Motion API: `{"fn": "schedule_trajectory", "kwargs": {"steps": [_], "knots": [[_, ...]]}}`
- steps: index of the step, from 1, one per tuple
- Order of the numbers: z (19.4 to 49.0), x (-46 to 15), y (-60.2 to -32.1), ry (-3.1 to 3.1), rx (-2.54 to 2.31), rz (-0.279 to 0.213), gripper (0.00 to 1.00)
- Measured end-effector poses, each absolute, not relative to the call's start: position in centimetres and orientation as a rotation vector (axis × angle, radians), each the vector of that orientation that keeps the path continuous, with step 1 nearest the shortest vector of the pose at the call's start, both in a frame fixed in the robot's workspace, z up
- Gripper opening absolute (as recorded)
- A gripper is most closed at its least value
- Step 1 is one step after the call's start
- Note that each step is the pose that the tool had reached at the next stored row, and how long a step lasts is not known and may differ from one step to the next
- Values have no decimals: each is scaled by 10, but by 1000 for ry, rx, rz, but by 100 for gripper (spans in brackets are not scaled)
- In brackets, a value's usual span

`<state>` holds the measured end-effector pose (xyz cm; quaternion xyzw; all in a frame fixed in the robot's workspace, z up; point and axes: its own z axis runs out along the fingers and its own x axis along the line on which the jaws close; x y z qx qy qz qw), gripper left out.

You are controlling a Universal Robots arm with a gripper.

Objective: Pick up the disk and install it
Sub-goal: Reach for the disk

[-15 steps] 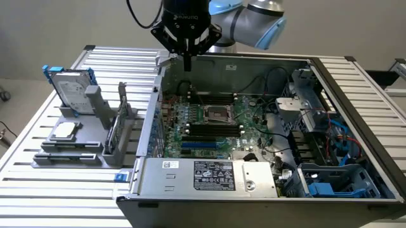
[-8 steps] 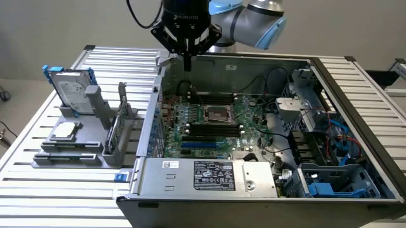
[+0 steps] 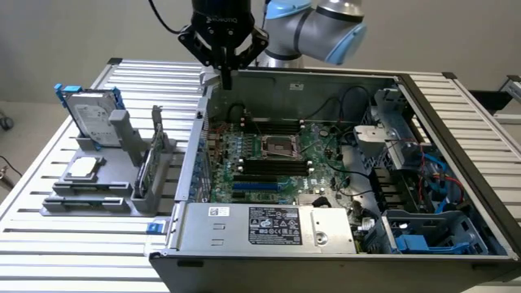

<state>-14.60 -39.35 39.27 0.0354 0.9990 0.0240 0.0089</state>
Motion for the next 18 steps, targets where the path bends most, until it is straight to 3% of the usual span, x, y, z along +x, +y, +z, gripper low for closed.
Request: {"fn": "schedule_trajectory", "kwargs": {"steps": [18], "knots": [[392,-228,-364,3123,111,73,11]]}}
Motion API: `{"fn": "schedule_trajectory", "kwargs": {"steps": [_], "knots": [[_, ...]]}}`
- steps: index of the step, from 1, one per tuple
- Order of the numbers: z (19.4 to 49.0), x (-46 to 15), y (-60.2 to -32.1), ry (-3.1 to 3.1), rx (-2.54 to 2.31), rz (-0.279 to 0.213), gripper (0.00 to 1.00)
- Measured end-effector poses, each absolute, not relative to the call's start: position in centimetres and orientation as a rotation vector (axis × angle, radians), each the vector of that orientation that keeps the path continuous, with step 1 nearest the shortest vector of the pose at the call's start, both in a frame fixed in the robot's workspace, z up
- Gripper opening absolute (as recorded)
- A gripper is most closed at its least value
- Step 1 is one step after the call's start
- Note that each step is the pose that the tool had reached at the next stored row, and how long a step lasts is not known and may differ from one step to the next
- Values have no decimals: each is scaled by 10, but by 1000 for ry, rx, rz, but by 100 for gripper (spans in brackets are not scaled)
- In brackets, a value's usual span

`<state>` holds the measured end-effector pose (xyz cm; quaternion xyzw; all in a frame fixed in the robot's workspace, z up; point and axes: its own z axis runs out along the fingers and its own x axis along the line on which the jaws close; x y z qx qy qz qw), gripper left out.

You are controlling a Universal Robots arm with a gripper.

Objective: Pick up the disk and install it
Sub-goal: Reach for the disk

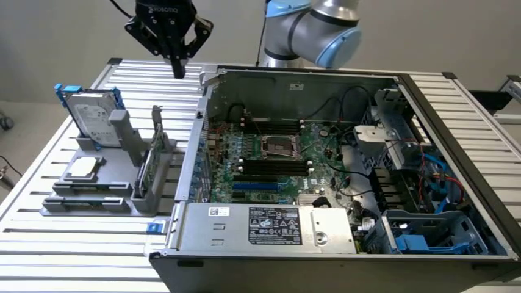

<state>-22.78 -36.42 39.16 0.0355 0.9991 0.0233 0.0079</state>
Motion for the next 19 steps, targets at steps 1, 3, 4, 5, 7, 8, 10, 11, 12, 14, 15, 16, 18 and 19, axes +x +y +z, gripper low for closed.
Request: {"fn": "schedule_trajectory", "kwargs": {"steps": [1,3,4,5,7,8,10,11,12,14,15,16,18,19], "knots": [[391,-233,-362,3123,111,72,11],[391,-242,-358,3123,111,71,11],[391,-246,-357,3123,111,71,11],[390,-251,-355,3123,111,70,11],[389,-260,-351,3123,111,69,11],[389,-264,-350,3123,111,68,11],[387,-273,-347,3123,111,64,11],[387,-278,-346,3123,110,61,11],[386,-282,-345,3123,111,59,11],[384,-292,-343,3123,111,53,11],[384,-296,-342,3123,110,51,11],[383,-301,-341,3123,111,48,11],[382,-310,-339,3123,110,43,11],[381,-314,-338,3123,110,41,11]]}}
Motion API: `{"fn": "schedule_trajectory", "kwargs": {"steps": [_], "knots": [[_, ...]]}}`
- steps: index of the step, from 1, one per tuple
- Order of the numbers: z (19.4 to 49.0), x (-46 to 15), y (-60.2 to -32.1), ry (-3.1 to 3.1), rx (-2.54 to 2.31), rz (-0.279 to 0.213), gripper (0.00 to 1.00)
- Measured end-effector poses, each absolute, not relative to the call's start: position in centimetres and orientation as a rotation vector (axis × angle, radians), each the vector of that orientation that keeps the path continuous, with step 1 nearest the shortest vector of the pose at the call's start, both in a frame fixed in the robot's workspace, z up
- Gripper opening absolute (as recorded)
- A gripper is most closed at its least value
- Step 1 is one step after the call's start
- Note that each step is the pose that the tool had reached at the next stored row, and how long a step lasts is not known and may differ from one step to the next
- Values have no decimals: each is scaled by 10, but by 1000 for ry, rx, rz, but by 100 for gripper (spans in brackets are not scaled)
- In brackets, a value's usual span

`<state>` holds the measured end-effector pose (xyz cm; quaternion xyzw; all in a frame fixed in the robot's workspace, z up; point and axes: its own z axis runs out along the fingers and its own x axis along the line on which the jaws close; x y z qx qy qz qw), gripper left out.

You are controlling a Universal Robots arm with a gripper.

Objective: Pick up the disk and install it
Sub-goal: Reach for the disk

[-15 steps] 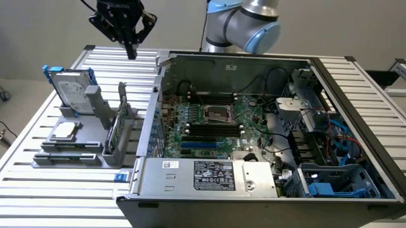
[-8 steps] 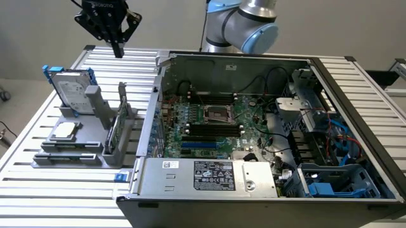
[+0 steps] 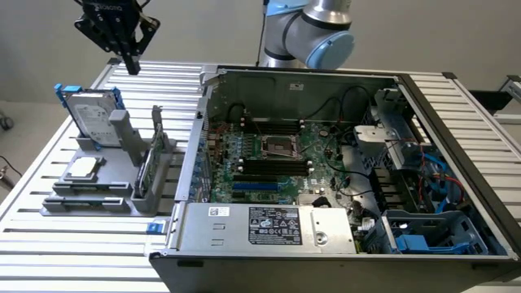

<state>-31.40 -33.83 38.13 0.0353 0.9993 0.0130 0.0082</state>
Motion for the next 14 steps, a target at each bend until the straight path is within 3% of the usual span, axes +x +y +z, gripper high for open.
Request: {"fn": "schedule_trajectory", "kwargs": {"steps": [14], "knots": [[374,-378,-325,3126,110,4,11]]}}
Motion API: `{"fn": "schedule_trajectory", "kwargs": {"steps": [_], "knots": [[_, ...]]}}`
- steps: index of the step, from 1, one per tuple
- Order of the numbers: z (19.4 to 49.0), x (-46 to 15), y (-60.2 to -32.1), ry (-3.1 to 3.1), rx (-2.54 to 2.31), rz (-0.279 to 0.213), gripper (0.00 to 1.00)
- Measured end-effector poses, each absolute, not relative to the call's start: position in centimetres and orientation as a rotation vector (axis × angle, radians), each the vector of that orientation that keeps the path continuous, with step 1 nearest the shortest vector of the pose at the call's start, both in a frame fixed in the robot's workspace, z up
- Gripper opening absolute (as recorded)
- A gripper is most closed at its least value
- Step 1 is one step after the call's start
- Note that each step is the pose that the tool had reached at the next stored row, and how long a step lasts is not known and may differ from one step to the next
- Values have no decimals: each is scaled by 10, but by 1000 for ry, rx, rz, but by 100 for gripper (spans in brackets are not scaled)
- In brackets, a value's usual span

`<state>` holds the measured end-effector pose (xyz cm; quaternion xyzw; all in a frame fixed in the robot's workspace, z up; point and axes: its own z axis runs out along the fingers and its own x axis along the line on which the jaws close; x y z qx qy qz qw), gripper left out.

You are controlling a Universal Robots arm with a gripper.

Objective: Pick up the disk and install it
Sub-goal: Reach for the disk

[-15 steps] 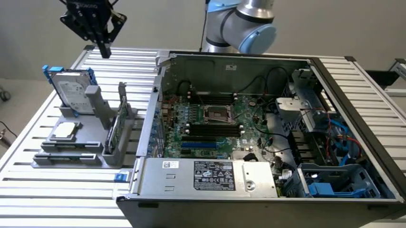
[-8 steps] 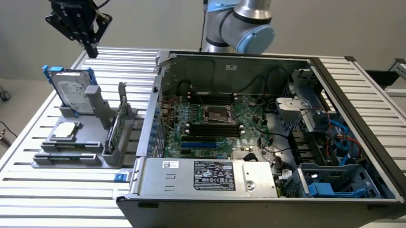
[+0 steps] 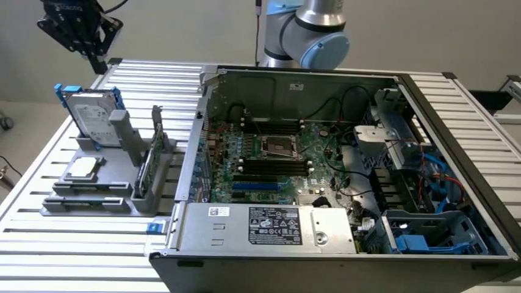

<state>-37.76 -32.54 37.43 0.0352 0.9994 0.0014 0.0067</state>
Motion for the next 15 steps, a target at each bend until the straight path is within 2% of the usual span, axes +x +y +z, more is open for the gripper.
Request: {"fn": "schedule_trajectory", "kwargs": {"steps": [15], "knots": [[370,-437,-317,3147,110,-40,11]]}}
